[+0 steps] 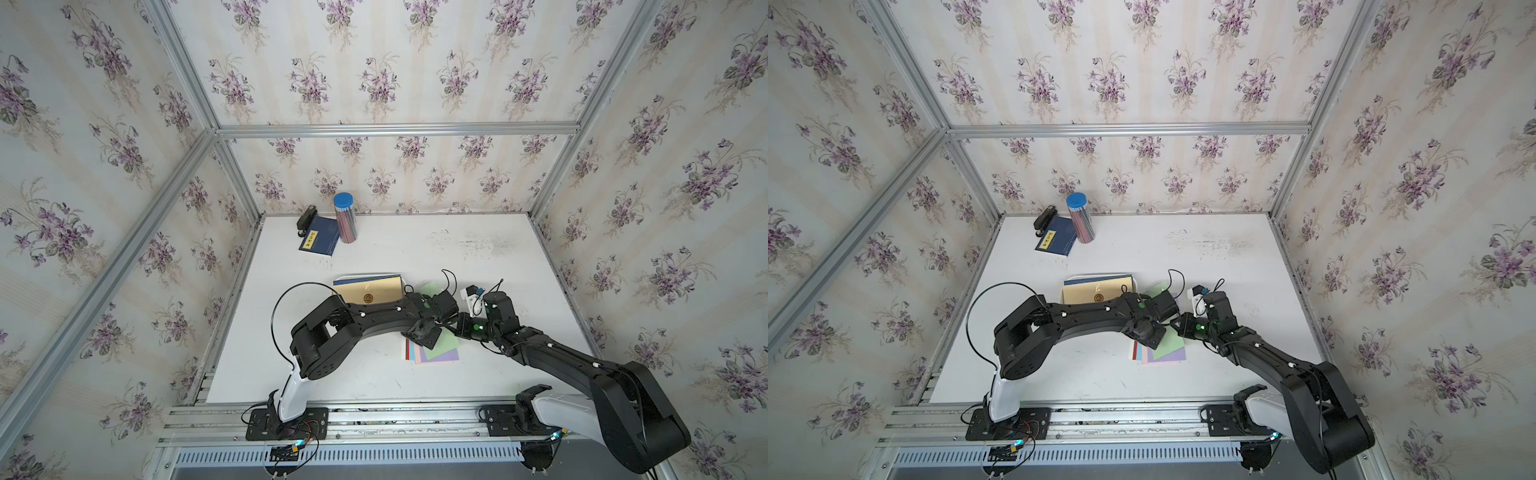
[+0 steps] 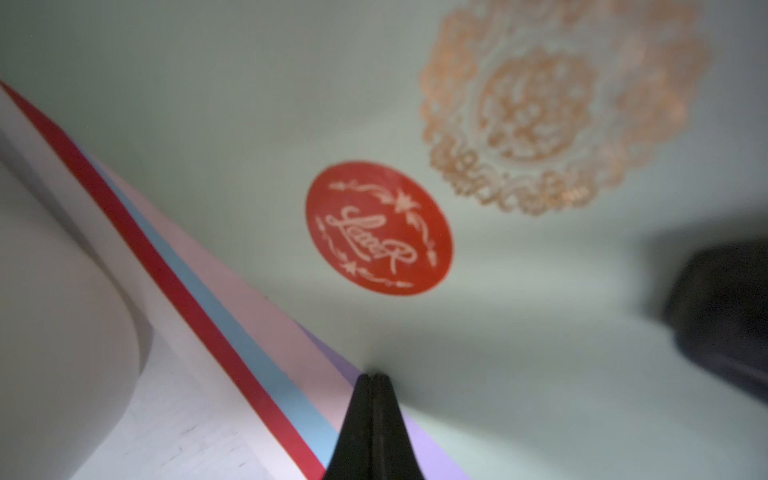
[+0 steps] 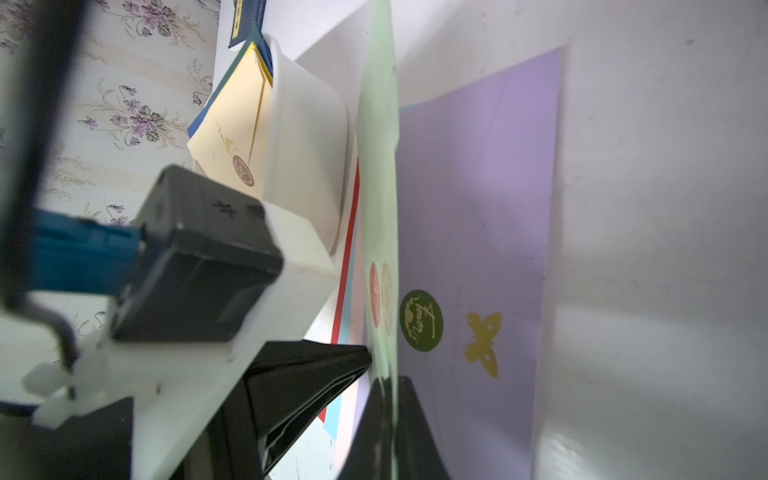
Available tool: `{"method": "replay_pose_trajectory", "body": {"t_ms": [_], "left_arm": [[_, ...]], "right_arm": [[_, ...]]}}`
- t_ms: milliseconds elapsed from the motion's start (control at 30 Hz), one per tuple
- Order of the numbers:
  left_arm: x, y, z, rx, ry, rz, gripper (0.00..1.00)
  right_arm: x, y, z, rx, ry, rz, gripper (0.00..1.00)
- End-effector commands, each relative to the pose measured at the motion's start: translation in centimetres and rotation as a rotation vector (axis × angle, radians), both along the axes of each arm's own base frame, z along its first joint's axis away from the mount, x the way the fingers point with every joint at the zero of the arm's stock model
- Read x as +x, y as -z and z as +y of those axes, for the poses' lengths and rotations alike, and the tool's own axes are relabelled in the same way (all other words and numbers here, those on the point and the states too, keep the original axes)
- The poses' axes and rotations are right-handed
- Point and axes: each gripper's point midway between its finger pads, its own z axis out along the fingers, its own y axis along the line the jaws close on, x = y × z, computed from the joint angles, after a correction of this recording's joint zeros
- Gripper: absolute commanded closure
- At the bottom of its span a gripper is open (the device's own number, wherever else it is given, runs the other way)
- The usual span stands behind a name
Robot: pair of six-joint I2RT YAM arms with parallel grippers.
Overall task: Put the sealed envelopes into the storage box
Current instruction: Pick up the envelope from the center of the board, then place the envelope in the storage box.
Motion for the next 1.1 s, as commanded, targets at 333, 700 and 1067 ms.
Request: {"method": "replay_pose_trajectory", "body": {"t_ms": [333, 700, 1067], "left_arm": [[0.3, -16.1, 3.3, -0.177, 0.024, -0.337, 0.27], [0.0, -20.4, 23.6, -0.087, -0.339, -0.49, 0.06], [-2.7, -22.6, 32.0, -0.121, -0.502, -0.779, 0.0]], "right_arm": [[2.0, -9.9, -1.5, -0.14, -0.055, -0.451, 1.0], [2.7, -18.8, 5.7, -0.309, -0.573, -0.938, 1.0], [3.1, -15.8, 17.2, -0.45, -1.151, -0.941, 1.0]]}}
